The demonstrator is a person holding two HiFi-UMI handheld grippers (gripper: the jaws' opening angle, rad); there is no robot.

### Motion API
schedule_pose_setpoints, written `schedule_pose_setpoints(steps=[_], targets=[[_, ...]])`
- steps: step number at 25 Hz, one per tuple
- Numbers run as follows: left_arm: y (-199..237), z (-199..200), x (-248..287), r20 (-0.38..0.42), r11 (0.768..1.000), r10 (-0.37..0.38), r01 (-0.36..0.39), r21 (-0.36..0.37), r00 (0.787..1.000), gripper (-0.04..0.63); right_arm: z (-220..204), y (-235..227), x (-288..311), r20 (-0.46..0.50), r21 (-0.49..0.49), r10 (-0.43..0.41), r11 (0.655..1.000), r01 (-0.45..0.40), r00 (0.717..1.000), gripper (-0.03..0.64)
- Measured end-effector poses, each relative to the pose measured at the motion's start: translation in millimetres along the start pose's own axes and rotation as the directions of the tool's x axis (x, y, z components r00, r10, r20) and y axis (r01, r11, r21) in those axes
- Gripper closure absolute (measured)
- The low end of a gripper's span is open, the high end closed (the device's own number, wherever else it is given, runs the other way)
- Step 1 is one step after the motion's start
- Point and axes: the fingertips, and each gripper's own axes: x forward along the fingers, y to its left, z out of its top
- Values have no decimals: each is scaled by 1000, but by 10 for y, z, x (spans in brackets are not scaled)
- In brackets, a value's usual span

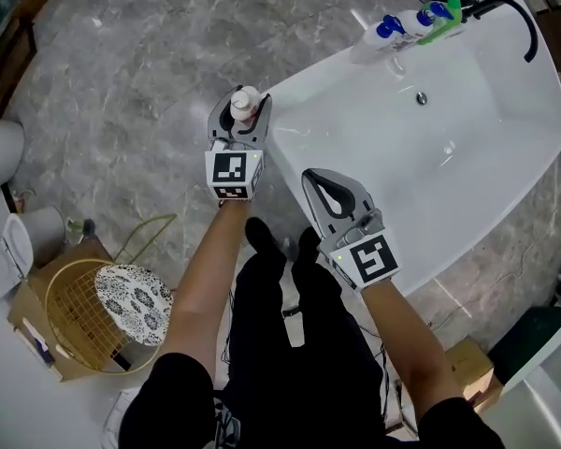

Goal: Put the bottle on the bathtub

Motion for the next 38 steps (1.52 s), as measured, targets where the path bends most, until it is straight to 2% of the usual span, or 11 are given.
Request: schedule_pose_setpoints(steps=[11,16,23,26,28,30,35,38], targets=[[29,11,106,39,1000,8,-8,-16,999,379,-45,15,68,-34,-33,12,999,-13,999,604],[-13,-7,102,20,999,0,0,34,1000,377,-46,24,67,-36,-37,8,999,-9,999,604],[-15,-15,107,29,999,16,-17,43,999,377,-22,-15,10,-27,-41,-8,999,7,1000,604],[-22,-31,98,8,998,14,-14,66,1000,376,-18,0,-37,-23,-41,-10,999,9,1000,604],[-44,-64,117,-17,996,9,-8,85,1000,341,-18,4,-61,-23,-42,-13,999,12,1000,604],[-62,-93,138,-28,997,7,-5,80,1000,242,-22,-5,-71,-23,-42,-15,999,14,1000,604],[-21,-185,41,-54,998,27,-25,51,998,216,7,1,-88,-20,-41,-14,999,13,1000,604],[21,-250,-94,-86,998,38,-33,59,996,215,51,37,-115,-21,-41,-10,999,9,1000,604]])
